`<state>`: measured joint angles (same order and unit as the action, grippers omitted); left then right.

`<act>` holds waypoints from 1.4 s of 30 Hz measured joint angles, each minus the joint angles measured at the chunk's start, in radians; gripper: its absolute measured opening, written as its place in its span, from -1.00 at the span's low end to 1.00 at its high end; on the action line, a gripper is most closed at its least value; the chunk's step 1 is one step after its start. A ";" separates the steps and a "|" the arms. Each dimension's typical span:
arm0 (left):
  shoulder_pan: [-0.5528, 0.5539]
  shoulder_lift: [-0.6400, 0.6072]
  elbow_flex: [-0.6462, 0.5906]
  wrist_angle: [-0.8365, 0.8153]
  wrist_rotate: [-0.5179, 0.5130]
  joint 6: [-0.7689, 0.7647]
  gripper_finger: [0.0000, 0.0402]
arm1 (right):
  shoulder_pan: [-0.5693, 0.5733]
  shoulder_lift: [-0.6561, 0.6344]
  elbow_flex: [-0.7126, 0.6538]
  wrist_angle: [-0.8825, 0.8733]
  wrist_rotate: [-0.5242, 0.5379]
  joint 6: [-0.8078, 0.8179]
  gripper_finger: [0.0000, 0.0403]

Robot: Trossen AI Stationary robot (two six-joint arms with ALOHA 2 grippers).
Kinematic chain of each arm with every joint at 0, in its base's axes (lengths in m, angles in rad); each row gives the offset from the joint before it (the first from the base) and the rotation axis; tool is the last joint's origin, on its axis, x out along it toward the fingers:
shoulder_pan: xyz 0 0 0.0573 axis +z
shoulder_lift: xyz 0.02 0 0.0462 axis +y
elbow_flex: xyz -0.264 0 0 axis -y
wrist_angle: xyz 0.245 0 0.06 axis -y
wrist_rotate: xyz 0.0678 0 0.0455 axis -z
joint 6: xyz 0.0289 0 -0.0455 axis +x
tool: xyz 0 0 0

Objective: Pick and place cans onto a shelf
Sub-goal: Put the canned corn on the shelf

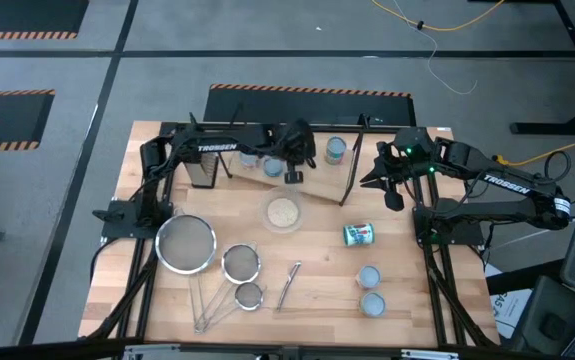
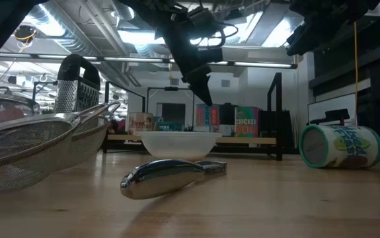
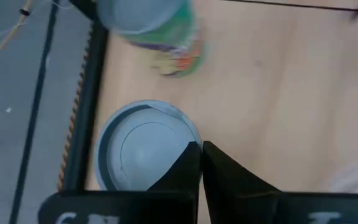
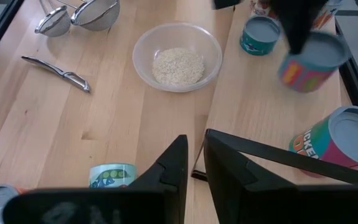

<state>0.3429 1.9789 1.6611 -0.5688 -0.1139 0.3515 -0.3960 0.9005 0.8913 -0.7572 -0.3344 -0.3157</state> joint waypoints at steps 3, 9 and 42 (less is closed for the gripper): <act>0.047 0.000 0.027 -0.009 0.000 0.029 -0.99 | 0.000 0.000 0.000 -0.001 0.000 0.001 -0.71; 0.163 0.000 0.038 -0.100 0.023 0.044 -1.00 | 0.000 0.000 0.000 -0.003 0.000 0.001 -0.71; 0.224 0.000 -0.009 -0.173 0.200 0.044 -0.77 | 0.000 0.000 0.000 -0.004 0.000 -0.003 -0.71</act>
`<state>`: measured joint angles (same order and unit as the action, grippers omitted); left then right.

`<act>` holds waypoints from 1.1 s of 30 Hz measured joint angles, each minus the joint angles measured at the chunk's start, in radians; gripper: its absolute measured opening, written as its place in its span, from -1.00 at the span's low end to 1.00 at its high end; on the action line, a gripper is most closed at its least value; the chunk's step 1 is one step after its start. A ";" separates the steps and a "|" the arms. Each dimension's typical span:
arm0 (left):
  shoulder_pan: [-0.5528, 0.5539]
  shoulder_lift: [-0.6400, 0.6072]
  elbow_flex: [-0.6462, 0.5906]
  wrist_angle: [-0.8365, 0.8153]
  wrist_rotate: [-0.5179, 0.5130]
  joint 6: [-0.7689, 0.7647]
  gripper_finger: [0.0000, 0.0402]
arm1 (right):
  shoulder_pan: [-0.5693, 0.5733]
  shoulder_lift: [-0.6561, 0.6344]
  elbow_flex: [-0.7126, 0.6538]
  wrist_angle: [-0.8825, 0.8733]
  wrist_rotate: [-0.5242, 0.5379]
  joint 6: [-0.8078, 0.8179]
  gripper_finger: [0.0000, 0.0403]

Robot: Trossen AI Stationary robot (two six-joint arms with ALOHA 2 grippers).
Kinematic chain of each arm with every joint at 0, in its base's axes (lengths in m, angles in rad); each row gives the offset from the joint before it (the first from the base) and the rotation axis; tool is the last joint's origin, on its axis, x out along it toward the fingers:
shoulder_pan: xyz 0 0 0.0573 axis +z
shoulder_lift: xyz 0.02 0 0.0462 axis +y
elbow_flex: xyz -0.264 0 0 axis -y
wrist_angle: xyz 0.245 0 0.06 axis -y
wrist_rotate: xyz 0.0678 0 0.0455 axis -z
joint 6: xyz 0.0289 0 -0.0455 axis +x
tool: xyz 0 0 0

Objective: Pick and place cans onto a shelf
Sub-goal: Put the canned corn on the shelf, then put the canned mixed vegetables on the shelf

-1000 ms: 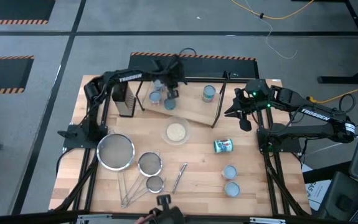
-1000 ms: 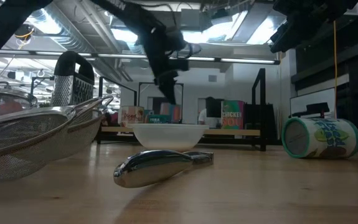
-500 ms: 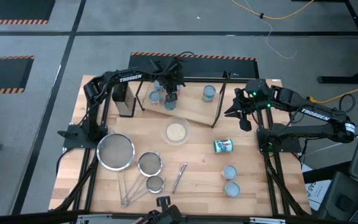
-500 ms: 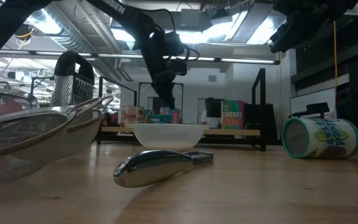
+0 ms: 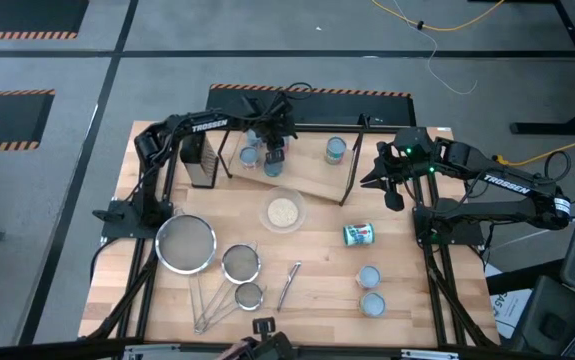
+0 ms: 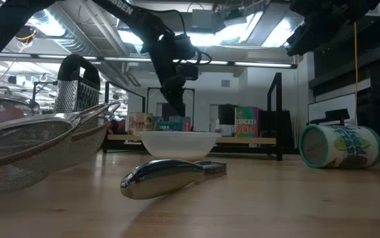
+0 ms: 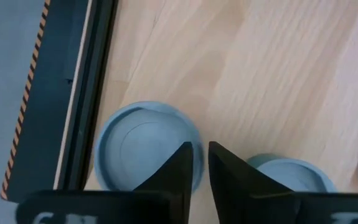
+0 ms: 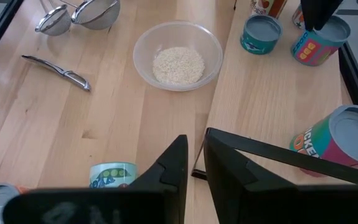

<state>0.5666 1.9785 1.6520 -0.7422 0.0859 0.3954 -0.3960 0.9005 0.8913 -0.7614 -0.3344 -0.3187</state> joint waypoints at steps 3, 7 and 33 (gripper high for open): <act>-0.006 0.000 0.000 0.000 -0.002 0.001 -0.71 | 0.000 0.000 0.000 -0.007 0.000 0.000 -0.71; -0.013 -0.003 0.000 0.000 -0.015 0.006 -0.67 | 0.000 0.000 0.000 -0.027 0.000 0.003 -0.71; -0.330 -0.364 0.001 -0.087 -0.022 -0.200 -0.66 | 0.003 -0.484 -0.296 -0.202 -0.032 0.630 -0.71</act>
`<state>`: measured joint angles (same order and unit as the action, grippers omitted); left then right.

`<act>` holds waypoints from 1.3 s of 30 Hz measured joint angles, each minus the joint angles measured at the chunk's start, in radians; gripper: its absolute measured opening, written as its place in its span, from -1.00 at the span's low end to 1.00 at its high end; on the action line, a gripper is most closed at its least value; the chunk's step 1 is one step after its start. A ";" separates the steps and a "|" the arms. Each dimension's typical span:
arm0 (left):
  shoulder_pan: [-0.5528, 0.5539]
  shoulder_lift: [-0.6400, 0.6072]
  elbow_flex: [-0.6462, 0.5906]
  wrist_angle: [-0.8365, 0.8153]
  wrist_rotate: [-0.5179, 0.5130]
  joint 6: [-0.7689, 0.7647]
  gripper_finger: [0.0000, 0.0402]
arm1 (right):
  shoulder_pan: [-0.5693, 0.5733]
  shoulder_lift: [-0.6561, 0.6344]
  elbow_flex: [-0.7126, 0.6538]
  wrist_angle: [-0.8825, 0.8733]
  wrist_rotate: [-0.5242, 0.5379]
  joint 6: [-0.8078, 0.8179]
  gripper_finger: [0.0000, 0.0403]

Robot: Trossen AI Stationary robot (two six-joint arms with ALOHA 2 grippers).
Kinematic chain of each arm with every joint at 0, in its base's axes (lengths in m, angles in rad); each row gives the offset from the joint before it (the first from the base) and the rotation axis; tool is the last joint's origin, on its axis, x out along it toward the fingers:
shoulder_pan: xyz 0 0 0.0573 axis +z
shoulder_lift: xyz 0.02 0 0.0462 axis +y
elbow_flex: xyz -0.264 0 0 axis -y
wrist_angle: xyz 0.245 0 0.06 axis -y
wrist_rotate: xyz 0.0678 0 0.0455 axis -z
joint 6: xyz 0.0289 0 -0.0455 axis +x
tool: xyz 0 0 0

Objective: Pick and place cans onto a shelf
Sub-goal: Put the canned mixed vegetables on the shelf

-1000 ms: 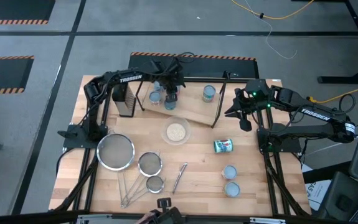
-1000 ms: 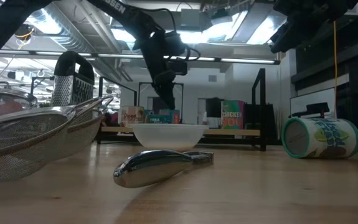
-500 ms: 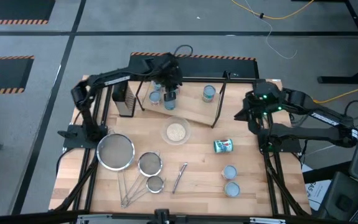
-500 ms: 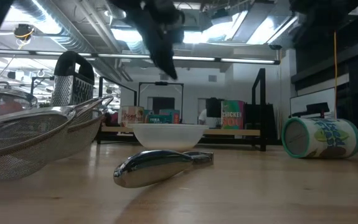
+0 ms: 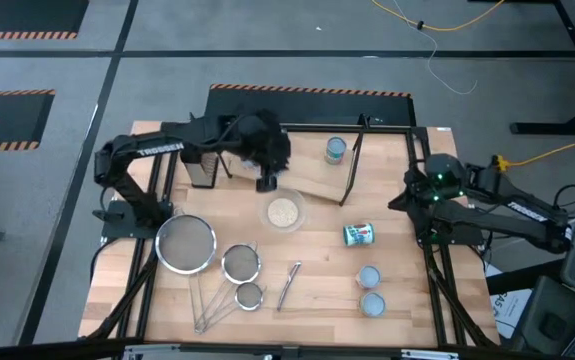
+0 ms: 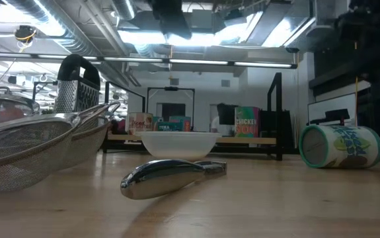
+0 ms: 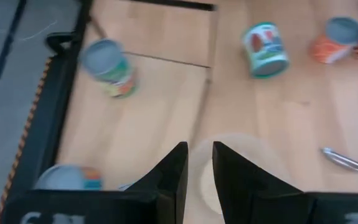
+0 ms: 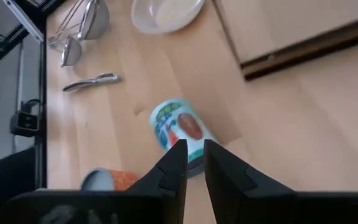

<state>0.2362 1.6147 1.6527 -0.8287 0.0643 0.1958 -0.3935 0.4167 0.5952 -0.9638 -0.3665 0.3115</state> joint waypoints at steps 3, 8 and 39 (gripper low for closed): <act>-0.052 0.000 0.000 0.005 -0.020 -0.006 -0.66 | 0.000 -0.034 -0.049 0.007 -0.029 0.043 -0.71; -0.114 0.008 0.000 0.024 -0.107 -0.025 -0.66 | 0.018 -0.047 -0.135 0.053 -0.033 0.108 -0.71; -0.141 0.007 0.000 0.025 -0.156 -0.059 -0.66 | 0.350 -0.005 -0.309 0.278 0.136 0.460 -0.71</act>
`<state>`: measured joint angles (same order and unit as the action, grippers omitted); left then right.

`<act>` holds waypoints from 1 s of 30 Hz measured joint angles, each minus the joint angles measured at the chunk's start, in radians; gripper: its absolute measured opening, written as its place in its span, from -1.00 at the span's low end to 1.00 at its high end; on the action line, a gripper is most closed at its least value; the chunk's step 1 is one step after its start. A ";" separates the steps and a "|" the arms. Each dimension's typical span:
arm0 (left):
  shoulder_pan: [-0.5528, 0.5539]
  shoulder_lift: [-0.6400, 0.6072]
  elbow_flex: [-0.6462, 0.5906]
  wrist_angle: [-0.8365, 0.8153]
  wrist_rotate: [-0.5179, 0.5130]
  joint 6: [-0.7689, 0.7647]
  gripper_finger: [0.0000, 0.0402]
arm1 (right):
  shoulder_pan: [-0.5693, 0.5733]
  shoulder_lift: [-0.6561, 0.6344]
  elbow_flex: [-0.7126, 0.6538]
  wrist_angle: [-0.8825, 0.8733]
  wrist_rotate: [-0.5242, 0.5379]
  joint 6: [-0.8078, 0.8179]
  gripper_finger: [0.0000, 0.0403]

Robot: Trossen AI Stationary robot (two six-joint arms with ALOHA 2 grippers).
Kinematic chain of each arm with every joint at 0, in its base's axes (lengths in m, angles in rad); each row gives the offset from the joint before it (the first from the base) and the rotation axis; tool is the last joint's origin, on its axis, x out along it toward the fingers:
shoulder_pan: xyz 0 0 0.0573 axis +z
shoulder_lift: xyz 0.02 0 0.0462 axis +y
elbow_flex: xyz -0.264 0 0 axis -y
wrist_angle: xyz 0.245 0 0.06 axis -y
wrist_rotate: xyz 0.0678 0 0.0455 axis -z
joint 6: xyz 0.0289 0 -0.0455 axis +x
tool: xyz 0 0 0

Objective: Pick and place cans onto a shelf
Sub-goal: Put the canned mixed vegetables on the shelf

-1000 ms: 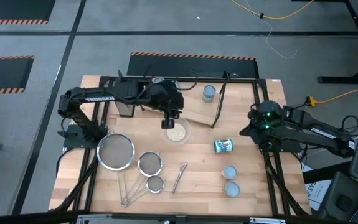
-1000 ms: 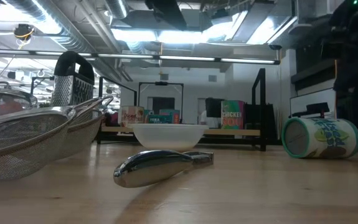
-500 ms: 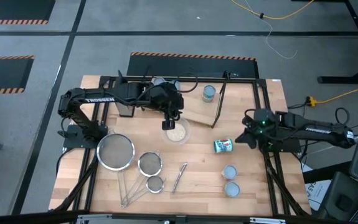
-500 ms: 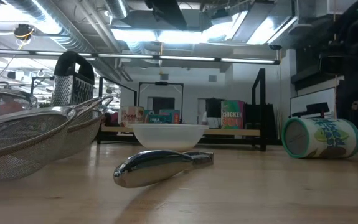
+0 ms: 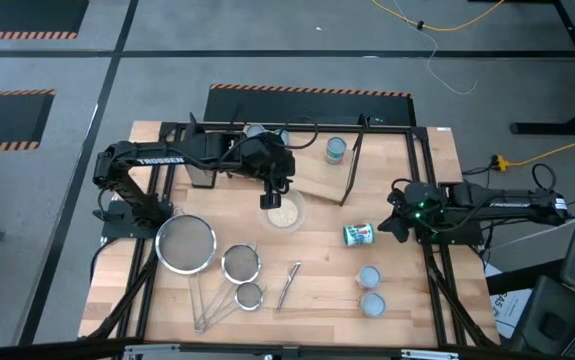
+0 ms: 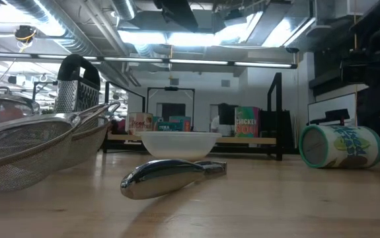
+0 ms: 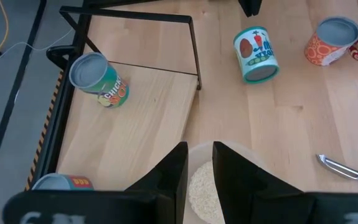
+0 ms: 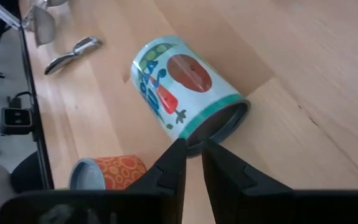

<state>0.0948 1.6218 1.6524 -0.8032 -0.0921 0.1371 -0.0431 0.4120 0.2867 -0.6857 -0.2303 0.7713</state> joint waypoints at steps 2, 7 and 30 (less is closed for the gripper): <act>0.000 0.000 0.000 0.000 0.000 0.000 -0.66 | 0.010 0.015 0.000 0.004 0.015 0.010 -0.71; 0.000 0.000 0.000 0.000 0.000 0.000 -0.66 | 0.030 0.054 -0.011 0.054 0.027 0.011 -0.71; -0.003 0.001 -0.008 0.010 0.018 -0.041 -0.66 | 0.049 0.064 -0.146 0.322 0.020 0.036 -0.71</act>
<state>0.0921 1.6232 1.6444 -0.7933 -0.0742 0.0958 0.0055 0.4759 0.1402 -0.3641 -0.2100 0.8070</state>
